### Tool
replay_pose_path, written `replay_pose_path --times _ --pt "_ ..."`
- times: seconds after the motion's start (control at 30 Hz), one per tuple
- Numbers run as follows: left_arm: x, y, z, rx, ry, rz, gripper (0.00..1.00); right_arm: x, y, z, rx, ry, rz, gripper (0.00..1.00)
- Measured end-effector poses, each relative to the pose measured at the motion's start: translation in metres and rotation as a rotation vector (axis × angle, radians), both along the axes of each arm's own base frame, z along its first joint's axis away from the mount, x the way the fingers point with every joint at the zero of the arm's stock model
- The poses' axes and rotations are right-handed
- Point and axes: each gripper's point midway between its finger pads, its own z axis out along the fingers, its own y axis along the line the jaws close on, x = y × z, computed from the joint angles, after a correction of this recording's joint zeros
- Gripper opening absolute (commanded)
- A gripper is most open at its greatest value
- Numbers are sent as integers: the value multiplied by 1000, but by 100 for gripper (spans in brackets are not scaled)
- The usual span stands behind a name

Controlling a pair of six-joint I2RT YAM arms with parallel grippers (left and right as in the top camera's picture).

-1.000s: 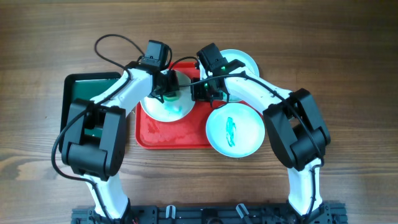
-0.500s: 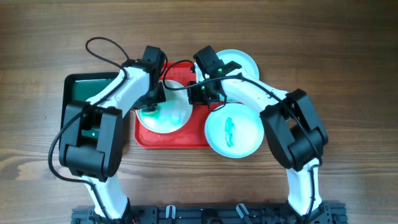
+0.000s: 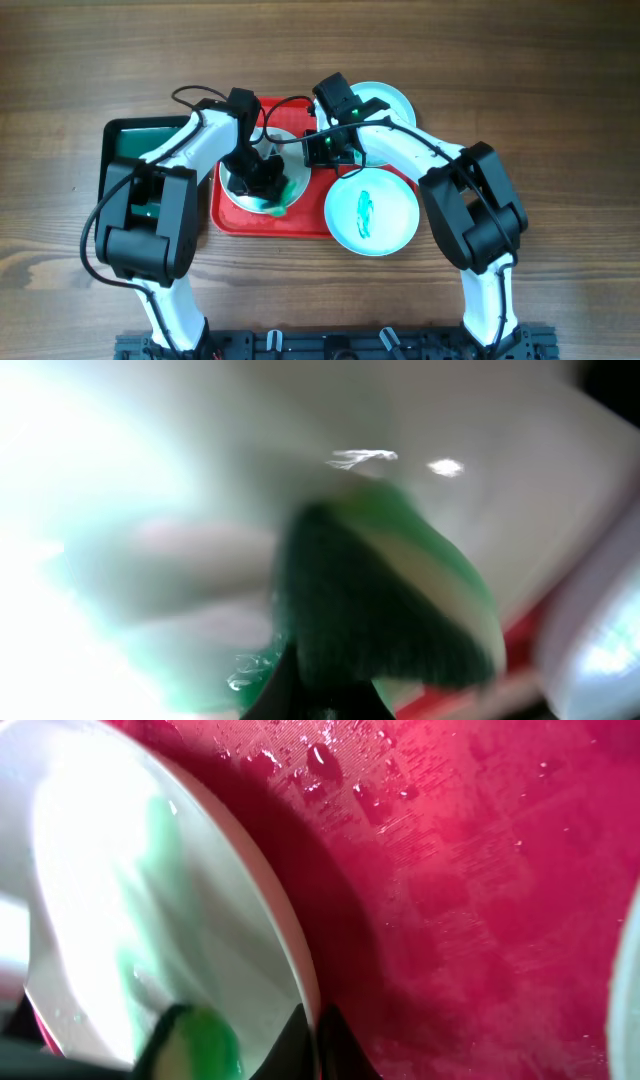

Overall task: Clean dirty plates on tray and stack at the side
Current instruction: 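Scrub the white plate with the sponge while right gripper holds rim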

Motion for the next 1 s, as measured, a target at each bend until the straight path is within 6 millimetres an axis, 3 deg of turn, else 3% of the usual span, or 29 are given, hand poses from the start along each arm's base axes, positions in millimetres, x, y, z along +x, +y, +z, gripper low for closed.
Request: replay_pose_path --times 0.17,0.33,0.4,0.57,0.7,0.8,0.93,1.0 --pt "31 54 0 401 -138 236 4 -2 4 0 6 -1 6 4" --pt "57 80 3 556 -271 345 4 -1 4 0 7 -1 5 4" --pt "71 83 4 578 -342 371 4 -1 4 0 6 0 2 4" --pt "108 49 6 456 -499 388 4 3 -2 0 3 4 -24 4" --pt "122 -12 10 180 -523 308 4 5 -3 0 3 4 -29 4" --pt "106 -46 10 31 -459 205 4 4 -5 -1 -1 9 -30 4" --pt "68 -58 7 -61 -310 99 4 5 -7 -1 -6 5 -25 4" --pt "49 -55 5 -51 -242 51 4 4 -6 -1 -6 2 -15 4"
